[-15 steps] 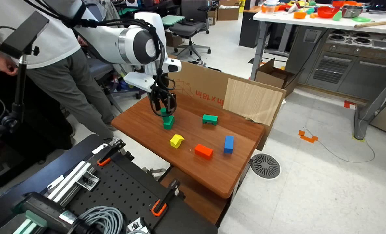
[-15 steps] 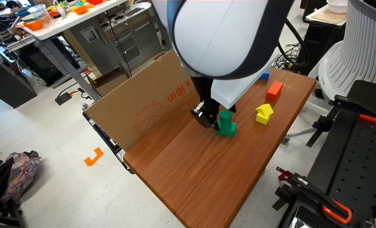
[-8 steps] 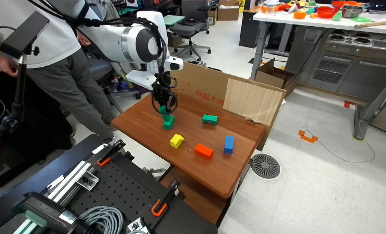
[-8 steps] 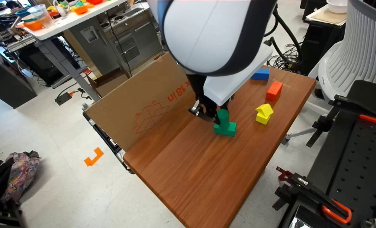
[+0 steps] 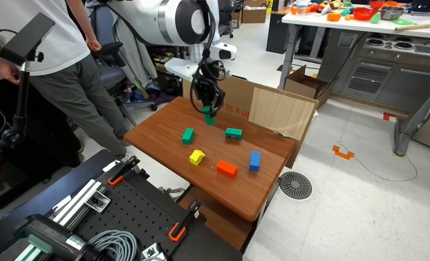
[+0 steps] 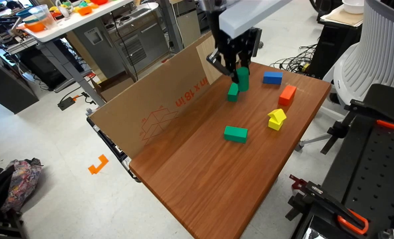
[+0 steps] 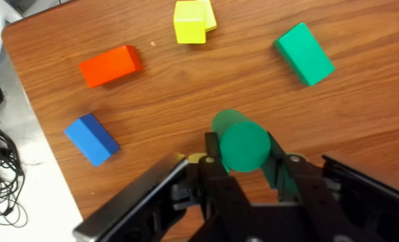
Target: Place the green cylindrical block on top of the blue block on the right
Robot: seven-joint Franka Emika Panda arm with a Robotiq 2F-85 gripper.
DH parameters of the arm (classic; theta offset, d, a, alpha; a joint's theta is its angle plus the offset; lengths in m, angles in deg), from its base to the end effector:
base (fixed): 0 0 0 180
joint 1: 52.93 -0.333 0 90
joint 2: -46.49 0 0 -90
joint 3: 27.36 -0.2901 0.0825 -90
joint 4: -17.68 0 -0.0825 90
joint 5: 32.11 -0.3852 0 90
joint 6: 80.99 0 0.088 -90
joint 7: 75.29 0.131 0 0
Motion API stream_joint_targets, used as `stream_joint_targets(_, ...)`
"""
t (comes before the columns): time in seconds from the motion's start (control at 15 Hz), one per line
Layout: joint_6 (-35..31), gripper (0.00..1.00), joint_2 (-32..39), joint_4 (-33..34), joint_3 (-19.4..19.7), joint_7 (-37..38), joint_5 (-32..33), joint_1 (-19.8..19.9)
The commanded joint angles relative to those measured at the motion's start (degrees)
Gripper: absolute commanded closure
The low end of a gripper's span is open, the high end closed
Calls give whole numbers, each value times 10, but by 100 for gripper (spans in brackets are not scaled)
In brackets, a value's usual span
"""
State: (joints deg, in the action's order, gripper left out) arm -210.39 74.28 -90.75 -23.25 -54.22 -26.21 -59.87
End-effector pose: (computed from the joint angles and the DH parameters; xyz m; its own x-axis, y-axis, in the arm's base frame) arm 0.6060 0.0255 0.1907 0.9667 -0.2442 -0.0764 -0.2319 -0.9624 0.1413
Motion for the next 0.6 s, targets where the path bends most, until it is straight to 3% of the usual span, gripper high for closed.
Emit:
stream_joint_targets(0.0,22,92,6,22,17,20,-16,28)
stream_joint_targets(0.53,37,92,81,80,44,57,-49,74)
